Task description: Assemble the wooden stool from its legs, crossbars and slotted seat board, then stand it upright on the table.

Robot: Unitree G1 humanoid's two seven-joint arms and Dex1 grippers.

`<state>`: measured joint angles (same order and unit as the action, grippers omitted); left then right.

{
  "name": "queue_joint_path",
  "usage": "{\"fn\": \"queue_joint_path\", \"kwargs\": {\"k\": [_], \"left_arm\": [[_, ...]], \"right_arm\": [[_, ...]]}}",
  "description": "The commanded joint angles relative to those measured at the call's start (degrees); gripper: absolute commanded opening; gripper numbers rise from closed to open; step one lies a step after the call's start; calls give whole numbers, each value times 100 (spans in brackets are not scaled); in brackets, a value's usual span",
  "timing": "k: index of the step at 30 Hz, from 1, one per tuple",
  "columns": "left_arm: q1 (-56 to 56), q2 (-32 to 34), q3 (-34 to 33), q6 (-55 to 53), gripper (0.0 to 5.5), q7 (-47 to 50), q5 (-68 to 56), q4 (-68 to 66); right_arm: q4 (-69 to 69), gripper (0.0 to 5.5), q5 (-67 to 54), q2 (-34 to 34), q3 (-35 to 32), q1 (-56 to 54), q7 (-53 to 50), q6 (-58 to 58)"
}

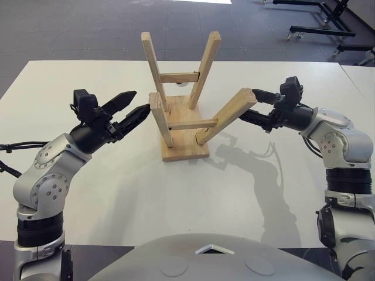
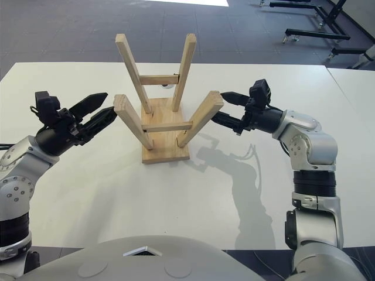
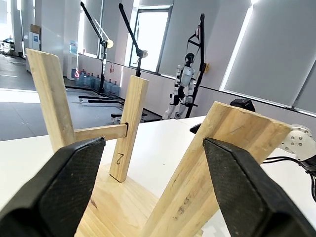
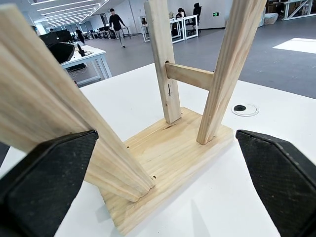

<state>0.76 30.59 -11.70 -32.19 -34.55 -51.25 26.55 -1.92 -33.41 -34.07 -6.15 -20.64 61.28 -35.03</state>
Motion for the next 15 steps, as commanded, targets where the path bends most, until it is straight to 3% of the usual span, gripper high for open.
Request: {"fn": "queue_joint_path", "kwargs": {"k": [1,10,15], "left_arm": [[228,-179,676,-179,364,-147,165,-3],[150,-307,717,3,364,-288,503,-297],[403,-292,388,482,364,-51,968,-703]], "right_arm": [[620,517,-345,332,447,-241,255,-164],[311,517,-241,333,112,-479,122,-46],[-259,517,61,-135,-164,-335,302,357]]}}
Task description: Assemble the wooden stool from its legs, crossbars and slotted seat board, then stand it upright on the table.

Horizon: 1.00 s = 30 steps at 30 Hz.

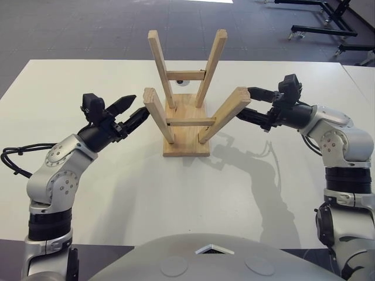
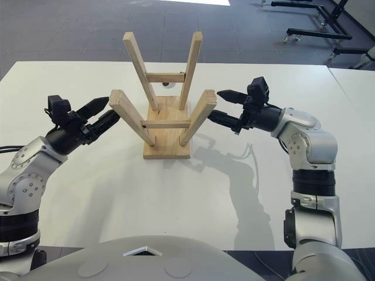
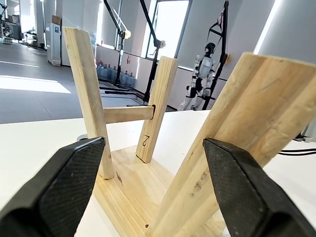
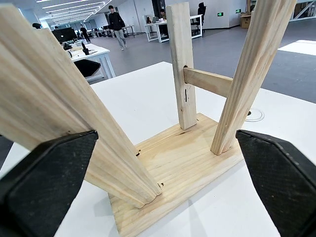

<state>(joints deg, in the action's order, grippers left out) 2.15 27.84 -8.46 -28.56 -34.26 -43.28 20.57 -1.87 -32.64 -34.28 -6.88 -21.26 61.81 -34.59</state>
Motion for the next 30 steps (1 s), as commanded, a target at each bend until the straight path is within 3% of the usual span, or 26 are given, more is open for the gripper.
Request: {"fn": "queue_joint_path", "kwargs": {"k": [1,10,17,23,30], "left_arm": [[269,1,-37,178,364,-80,184,-110],[644,13,-1069,627,364,326,144,-197],[1925,-392,-678,691,364,447,-8,-327],[2037,-390,-167,97,364,-18,-704,124],[2495,-363,-202,-254,364,26,-1201,241]], "right_arm": [[-368,517,-37,-169,-175,-313,258,329],[-159,517,-885,-216,-712,-852,300,-50],[659,517,-2232,383,-920,-1296,-145,-599],[1149,517,-2335,626,-605,-950,-296,-597],[1376,517,-2630,631,-803,-1282,-477,-454]]}}
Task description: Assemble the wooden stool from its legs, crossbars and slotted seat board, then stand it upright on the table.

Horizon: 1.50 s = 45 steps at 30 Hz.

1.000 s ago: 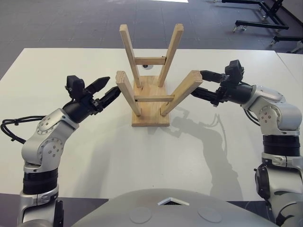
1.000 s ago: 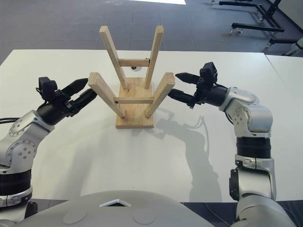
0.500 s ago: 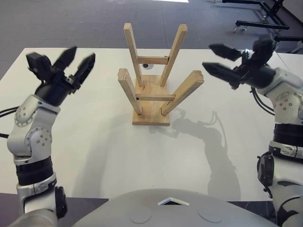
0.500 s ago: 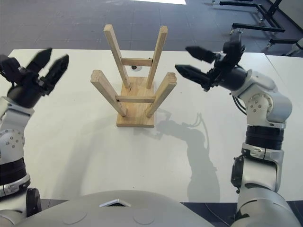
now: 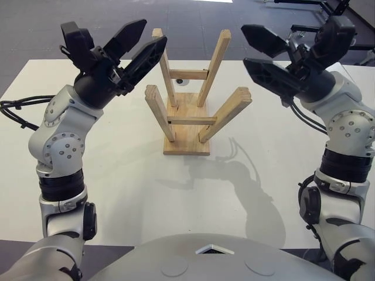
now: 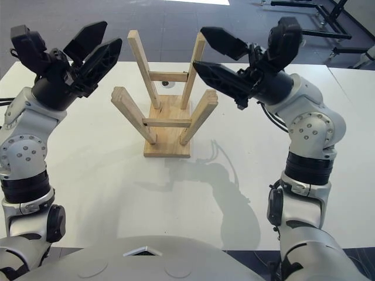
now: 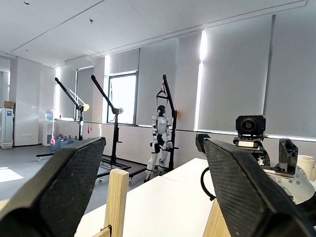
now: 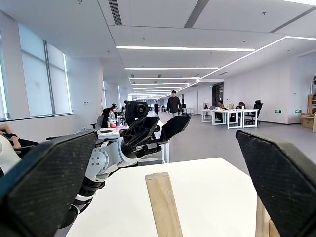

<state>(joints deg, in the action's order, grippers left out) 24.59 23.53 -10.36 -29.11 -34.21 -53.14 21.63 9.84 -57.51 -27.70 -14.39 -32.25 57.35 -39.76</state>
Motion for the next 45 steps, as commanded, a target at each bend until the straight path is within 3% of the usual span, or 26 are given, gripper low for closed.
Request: {"fn": "queue_joint_path", "kwargs": {"k": [1,7,11,14,20,25,31,36,40,45], "left_arm": [[272,84,49,-229,364,42,-171,175],[154,-66,607,-556,364,-72,-150,37],[-504,-147,1618,-442,364,-366,935,-1141],[-695,-84,1695,-335,364,-550,1078,-1261],[-378,-144,1405,-169,364,-499,928,-1119],[133,-213,1249,103,364,-200,1095,-770],[162,65,89,218,364,165,713,-305],[-928,741,-1011,90,364,74,634,-39],[-1900,888,-828,173,364,-213,1137,-335],[-1968,723,-599,180,364,-122,1197,-246]], "right_arm": [[244,517,-159,-20,-35,-177,-40,63],[199,517,176,80,408,104,-21,189],[-166,517,1422,-62,1548,650,381,651],[-174,517,1508,-74,1635,669,444,769],[-77,517,1106,14,1313,452,310,736],[-229,517,413,212,561,176,-95,646],[-708,517,567,-201,-136,202,-238,896],[-1006,517,986,-798,-279,968,141,911],[-1129,517,1290,-987,-235,1348,265,990],[-1189,517,1467,-917,-64,1317,341,1049]]}}
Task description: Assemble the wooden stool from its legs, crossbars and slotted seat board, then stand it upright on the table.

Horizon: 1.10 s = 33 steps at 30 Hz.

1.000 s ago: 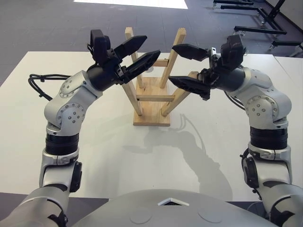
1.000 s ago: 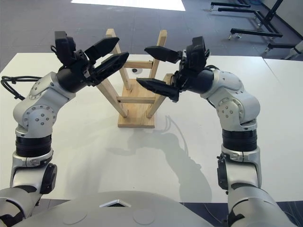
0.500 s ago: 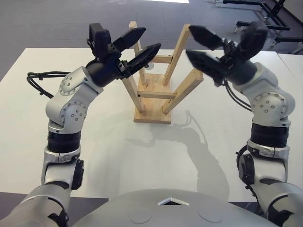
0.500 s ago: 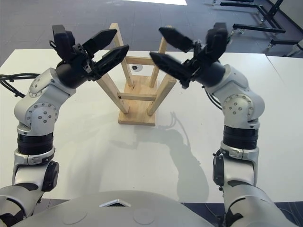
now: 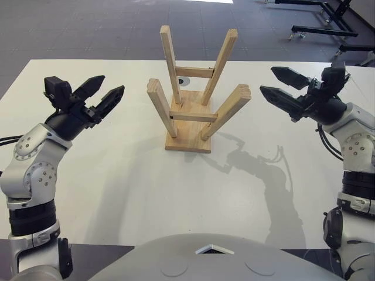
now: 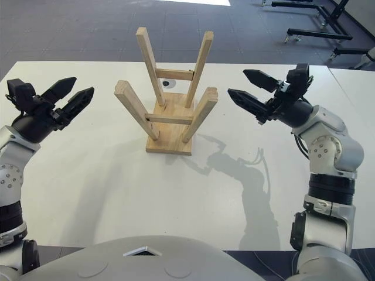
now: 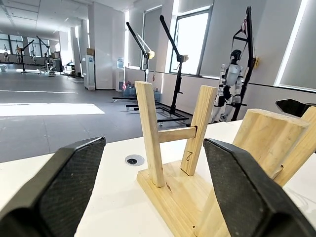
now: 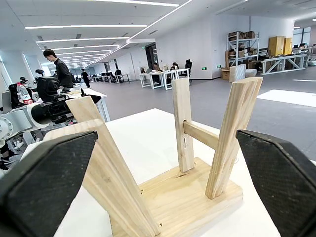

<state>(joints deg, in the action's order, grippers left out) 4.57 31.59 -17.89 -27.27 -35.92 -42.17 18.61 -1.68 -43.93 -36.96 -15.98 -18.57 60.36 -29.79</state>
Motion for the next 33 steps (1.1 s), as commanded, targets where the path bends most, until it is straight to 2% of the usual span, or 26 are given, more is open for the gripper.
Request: {"fn": "queue_joint_path", "kwargs": {"k": [1,22,29,33], "left_arm": [[112,-112,231,0,364,51,128,9],[733,-431,1193,-332,364,-89,139,125],[712,-872,1762,-291,364,-216,349,-86],[731,-937,1723,-130,364,-258,519,-261]], "right_arm": [[-41,517,118,28,123,-89,45,50],[-78,517,243,414,785,-594,121,-85],[-78,517,300,502,926,-790,233,-59],[29,517,206,404,909,-792,378,-197]]}}
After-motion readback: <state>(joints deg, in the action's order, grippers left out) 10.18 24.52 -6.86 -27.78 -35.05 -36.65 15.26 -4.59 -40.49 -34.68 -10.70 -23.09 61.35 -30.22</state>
